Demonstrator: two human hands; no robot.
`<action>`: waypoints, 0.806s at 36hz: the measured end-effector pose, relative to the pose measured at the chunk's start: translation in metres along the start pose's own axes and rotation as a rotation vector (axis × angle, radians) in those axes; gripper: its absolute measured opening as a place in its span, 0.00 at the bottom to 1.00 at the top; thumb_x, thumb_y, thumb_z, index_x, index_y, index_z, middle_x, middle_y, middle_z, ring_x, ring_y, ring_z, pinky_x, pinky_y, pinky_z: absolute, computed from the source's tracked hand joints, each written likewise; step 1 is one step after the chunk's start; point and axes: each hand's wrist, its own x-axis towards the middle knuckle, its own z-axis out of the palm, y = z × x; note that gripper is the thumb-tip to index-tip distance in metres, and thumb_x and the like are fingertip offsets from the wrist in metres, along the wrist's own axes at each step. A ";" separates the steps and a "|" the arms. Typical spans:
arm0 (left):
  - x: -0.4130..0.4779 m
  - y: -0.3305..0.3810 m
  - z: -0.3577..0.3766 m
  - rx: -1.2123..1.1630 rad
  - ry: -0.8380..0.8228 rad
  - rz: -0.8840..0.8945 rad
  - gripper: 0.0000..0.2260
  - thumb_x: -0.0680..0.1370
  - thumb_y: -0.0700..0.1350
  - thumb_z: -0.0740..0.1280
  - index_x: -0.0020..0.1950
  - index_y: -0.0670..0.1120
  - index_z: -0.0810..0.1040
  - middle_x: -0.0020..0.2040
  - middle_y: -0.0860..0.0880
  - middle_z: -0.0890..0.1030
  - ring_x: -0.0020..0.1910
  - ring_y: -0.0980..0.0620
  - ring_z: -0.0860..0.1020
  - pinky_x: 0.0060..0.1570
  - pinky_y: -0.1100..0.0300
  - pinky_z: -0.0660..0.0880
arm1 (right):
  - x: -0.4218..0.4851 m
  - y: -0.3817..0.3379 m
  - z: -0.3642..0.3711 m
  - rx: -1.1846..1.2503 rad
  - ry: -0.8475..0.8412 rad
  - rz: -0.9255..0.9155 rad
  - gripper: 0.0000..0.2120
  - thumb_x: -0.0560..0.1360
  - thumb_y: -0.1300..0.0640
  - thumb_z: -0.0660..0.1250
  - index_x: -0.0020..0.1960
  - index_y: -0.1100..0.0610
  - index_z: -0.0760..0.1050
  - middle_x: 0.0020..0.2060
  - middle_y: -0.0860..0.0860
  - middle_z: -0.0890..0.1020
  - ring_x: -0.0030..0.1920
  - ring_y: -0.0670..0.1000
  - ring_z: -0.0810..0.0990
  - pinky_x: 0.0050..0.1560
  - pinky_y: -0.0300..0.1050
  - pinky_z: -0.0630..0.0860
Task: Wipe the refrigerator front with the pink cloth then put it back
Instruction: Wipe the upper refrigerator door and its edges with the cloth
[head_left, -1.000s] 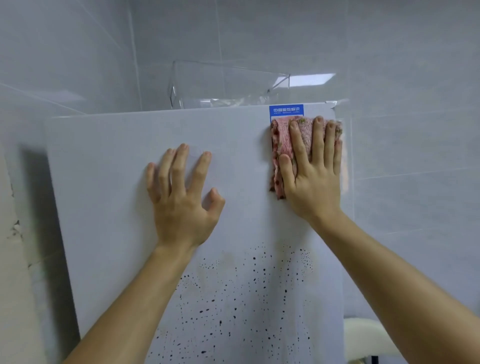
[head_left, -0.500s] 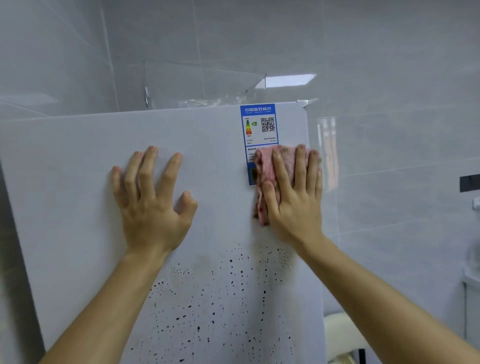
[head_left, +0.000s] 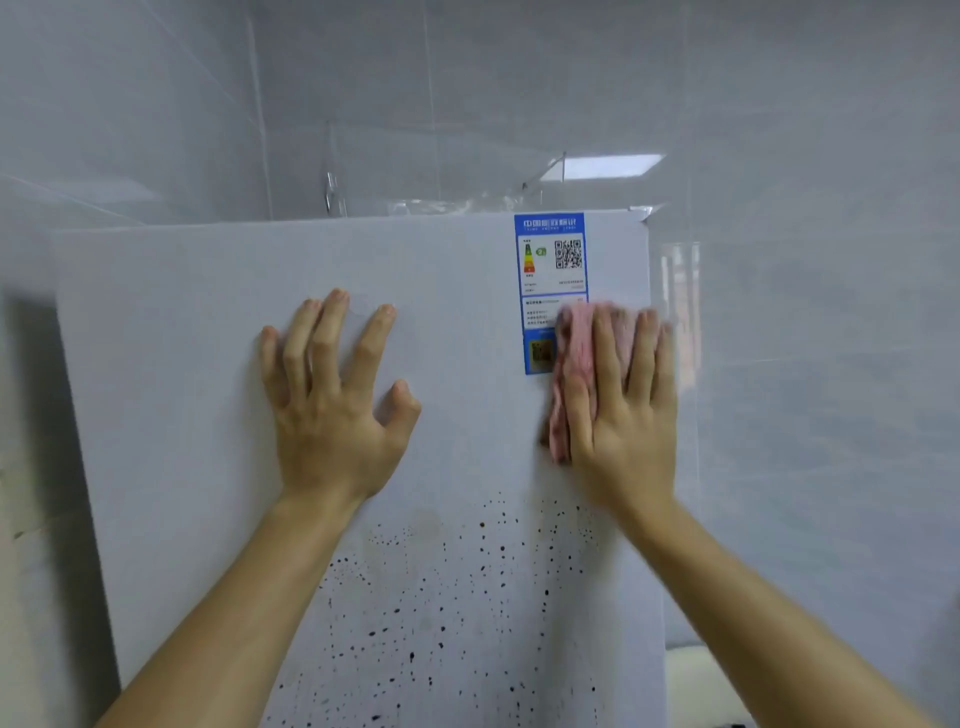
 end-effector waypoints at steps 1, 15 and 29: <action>0.000 0.000 0.000 -0.006 0.004 0.001 0.26 0.78 0.50 0.65 0.77 0.47 0.74 0.77 0.38 0.70 0.78 0.36 0.65 0.79 0.34 0.54 | -0.024 -0.003 -0.003 0.022 -0.013 0.029 0.26 0.89 0.53 0.56 0.82 0.65 0.58 0.81 0.66 0.58 0.79 0.75 0.57 0.76 0.75 0.61; 0.000 -0.003 -0.015 -0.086 -0.066 -0.004 0.25 0.81 0.46 0.60 0.78 0.48 0.72 0.80 0.41 0.67 0.80 0.38 0.63 0.81 0.39 0.52 | -0.047 -0.021 -0.001 -0.002 -0.098 0.113 0.30 0.85 0.46 0.52 0.84 0.56 0.56 0.84 0.62 0.55 0.84 0.63 0.51 0.83 0.65 0.50; -0.026 -0.081 -0.041 0.018 -0.110 -0.100 0.26 0.83 0.44 0.56 0.83 0.48 0.64 0.84 0.43 0.60 0.84 0.42 0.56 0.82 0.41 0.51 | 0.021 -0.141 0.027 0.063 -0.053 0.091 0.29 0.86 0.46 0.54 0.84 0.57 0.60 0.83 0.61 0.59 0.84 0.63 0.54 0.84 0.62 0.51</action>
